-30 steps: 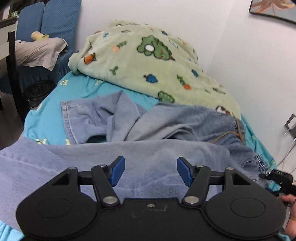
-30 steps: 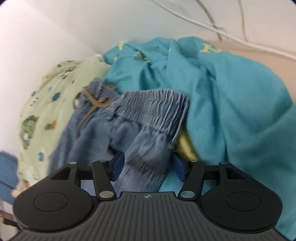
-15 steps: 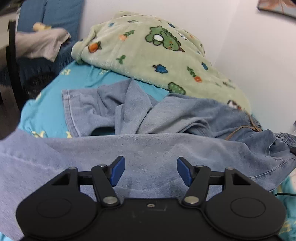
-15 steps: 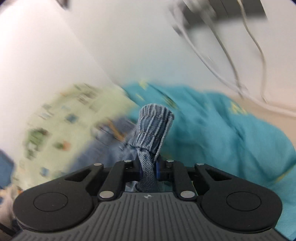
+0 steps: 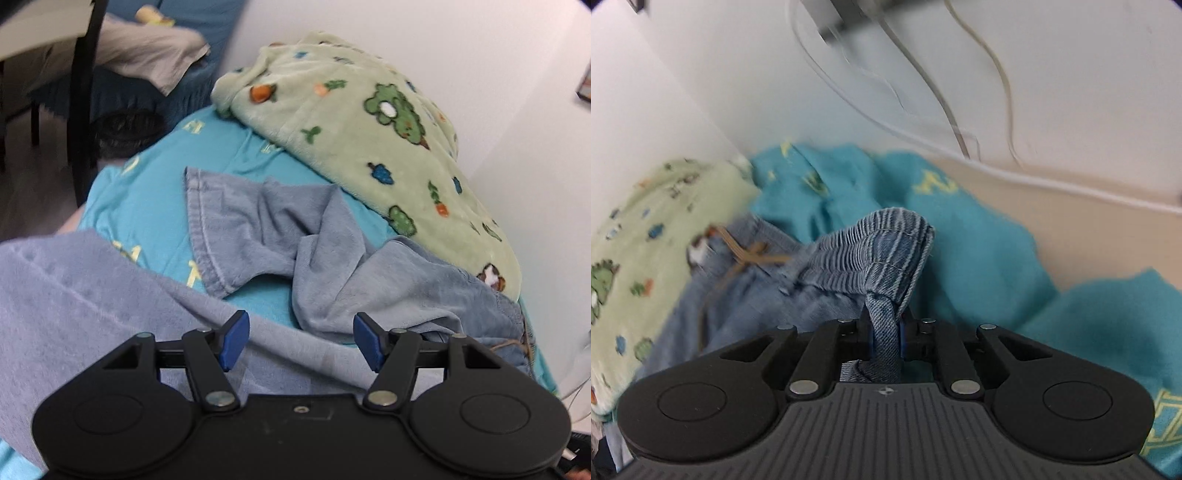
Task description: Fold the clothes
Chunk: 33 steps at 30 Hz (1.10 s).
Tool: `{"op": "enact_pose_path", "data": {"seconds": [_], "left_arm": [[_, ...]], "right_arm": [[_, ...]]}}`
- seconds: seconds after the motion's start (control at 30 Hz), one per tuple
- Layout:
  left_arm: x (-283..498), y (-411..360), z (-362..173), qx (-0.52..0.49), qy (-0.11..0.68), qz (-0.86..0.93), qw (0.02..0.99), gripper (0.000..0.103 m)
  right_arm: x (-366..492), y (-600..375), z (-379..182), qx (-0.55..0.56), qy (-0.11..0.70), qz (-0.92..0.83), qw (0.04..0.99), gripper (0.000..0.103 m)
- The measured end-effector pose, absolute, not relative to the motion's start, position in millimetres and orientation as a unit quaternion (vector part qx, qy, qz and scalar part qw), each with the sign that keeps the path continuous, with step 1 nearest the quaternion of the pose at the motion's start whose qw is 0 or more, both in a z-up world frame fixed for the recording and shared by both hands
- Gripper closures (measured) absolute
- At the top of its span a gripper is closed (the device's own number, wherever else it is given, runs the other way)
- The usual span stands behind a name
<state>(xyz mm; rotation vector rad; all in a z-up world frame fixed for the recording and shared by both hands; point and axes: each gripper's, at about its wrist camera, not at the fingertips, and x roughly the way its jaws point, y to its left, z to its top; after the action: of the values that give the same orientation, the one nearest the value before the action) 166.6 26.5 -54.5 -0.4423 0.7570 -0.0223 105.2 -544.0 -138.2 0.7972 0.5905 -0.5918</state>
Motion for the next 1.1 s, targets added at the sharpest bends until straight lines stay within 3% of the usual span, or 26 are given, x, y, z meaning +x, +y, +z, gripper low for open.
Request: {"op": "enact_pose_path", "data": {"seconds": [0.07, 0.13, 0.17, 0.2, 0.4, 0.53, 0.93, 1.07, 1.1], "left_arm": [[166, 33, -55, -0.231, 0.372, -0.012, 0.899, 0.044], [165, 40, -54, -0.243, 0.373, -0.009, 0.895, 0.044], [165, 42, -52, -0.245, 0.370, -0.005, 0.896, 0.043], [166, 45, -50, -0.246, 0.369, -0.001, 0.896, 0.042], [195, 66, -57, -0.255, 0.379, 0.031, 0.889, 0.042], [221, 80, -75, -0.240, 0.383, 0.050, 0.891, 0.042], [256, 22, -115, 0.034, 0.389, -0.045, 0.920, 0.043], [273, 26, -138, 0.083, 0.392, -0.005, 0.916, 0.055], [273, 31, -138, 0.083, 0.378, 0.002, 0.922, 0.070]], "right_arm": [[104, -541, -137, 0.378, 0.289, -0.270, 0.837, 0.085], [97, -529, -126, 0.381, 0.288, -0.266, 0.837, 0.070], [93, -522, -120, 0.387, 0.284, -0.260, 0.838, 0.052], [85, -516, -115, 0.398, 0.276, -0.252, 0.838, 0.046], [52, -453, -88, 0.431, 0.222, -0.195, 0.853, 0.046], [71, -415, -91, 0.395, 0.242, -0.135, 0.876, 0.046], [134, -383, -131, 0.372, 0.312, -0.086, 0.870, 0.052], [139, -374, -135, 0.368, 0.321, -0.071, 0.870, 0.052], [140, -373, -136, 0.365, 0.322, -0.070, 0.871, 0.052]]}}
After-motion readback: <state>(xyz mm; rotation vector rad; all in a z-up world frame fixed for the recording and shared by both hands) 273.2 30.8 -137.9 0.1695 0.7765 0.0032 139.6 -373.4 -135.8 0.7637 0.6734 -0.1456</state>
